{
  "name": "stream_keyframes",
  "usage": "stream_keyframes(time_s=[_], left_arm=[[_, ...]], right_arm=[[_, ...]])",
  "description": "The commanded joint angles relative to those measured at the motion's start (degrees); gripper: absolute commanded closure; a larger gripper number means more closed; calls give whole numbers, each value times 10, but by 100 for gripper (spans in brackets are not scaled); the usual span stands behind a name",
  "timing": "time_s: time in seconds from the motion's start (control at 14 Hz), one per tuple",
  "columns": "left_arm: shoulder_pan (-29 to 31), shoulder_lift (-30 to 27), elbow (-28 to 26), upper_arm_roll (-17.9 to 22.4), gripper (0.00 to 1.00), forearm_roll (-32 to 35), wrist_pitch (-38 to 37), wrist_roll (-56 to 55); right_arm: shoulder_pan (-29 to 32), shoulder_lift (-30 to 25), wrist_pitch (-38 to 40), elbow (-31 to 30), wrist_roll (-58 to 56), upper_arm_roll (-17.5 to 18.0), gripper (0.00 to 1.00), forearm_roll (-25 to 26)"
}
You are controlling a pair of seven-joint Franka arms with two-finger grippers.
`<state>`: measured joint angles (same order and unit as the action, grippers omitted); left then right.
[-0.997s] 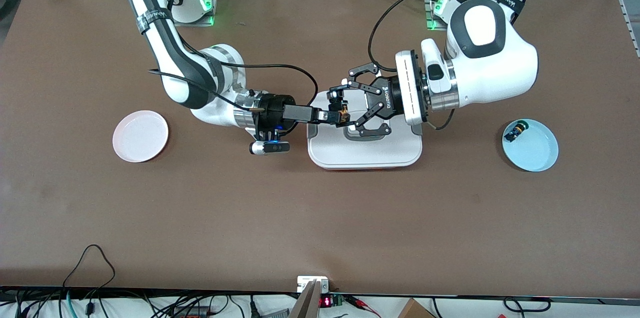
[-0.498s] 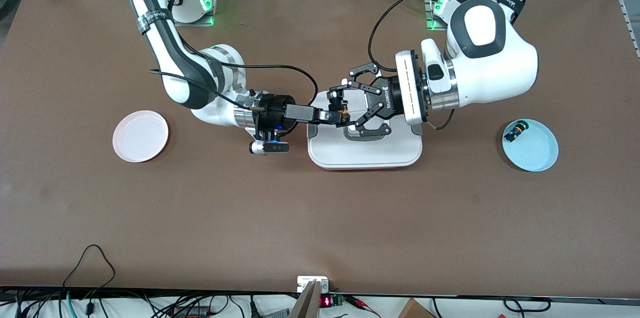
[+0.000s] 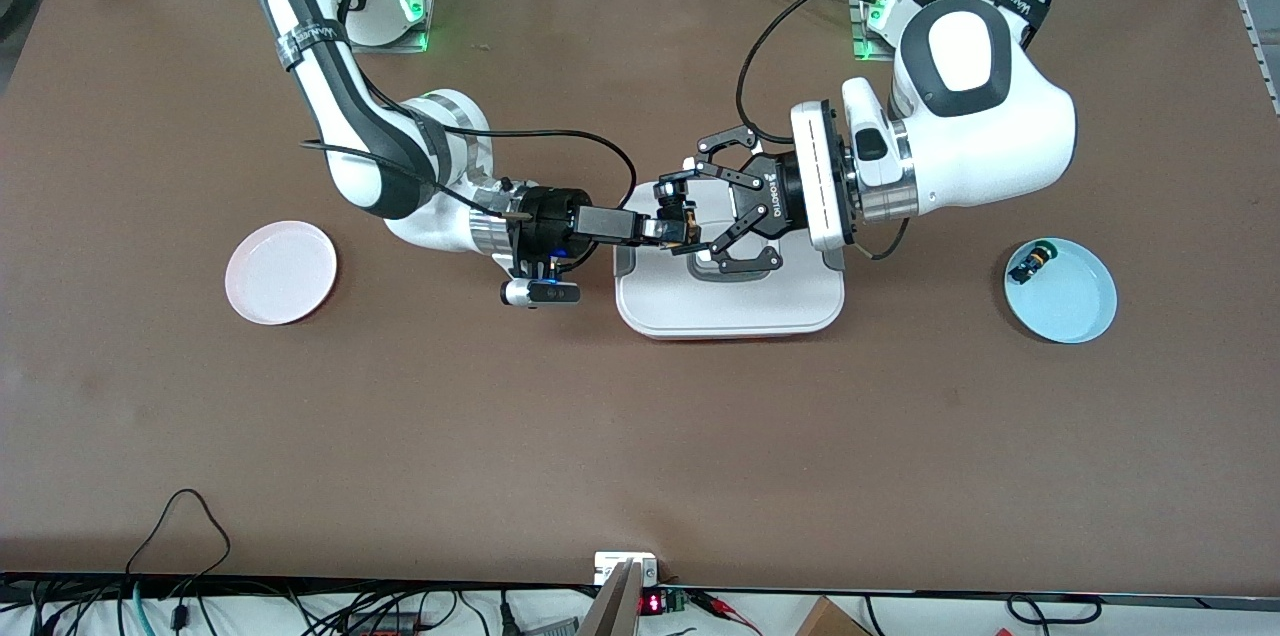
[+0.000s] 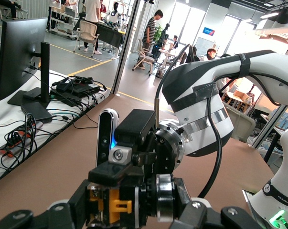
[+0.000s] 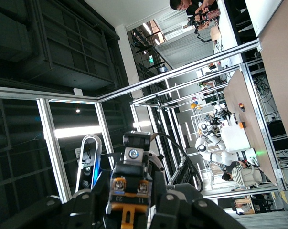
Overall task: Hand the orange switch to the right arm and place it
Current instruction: 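Close the right gripper on the orange switch beside the left gripper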
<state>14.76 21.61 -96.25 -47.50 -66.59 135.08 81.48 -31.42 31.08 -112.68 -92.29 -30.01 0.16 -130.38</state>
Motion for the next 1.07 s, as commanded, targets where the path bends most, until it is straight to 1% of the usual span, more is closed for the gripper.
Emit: stream_keyframes(time_s=[0.0,0.43,0.57,0.71,0.78,0.93,1.0], left_arm=[[5,-1,-4,-8,87,-20,7,20],[5,-1,-3,-8,87,-20,7,20],[5,-1,-4,-8,87,-20,7,20],[5,-1,-4,-8,87,-20,7,20],[5,-1,-4,-8,87,-20,7,21],[5,-1,-3,-8,85,-20,7,20],[5,-1,-3,-8,66,-20,7,20]], right_arm=[[-2,-15,7,-14,-11,-2,59,-5],[-1,-31,11,-33,-22,-2,59,0],[1,-31,46,-49,-50,-3,70,0],[3,-31,64,-61,-59,-5,91,1],[4,-31,65,-61,-59,-6,100,1],[4,-31,65,-61,-59,-7,100,2],[5,-31,65,-61,-57,-7,100,2]])
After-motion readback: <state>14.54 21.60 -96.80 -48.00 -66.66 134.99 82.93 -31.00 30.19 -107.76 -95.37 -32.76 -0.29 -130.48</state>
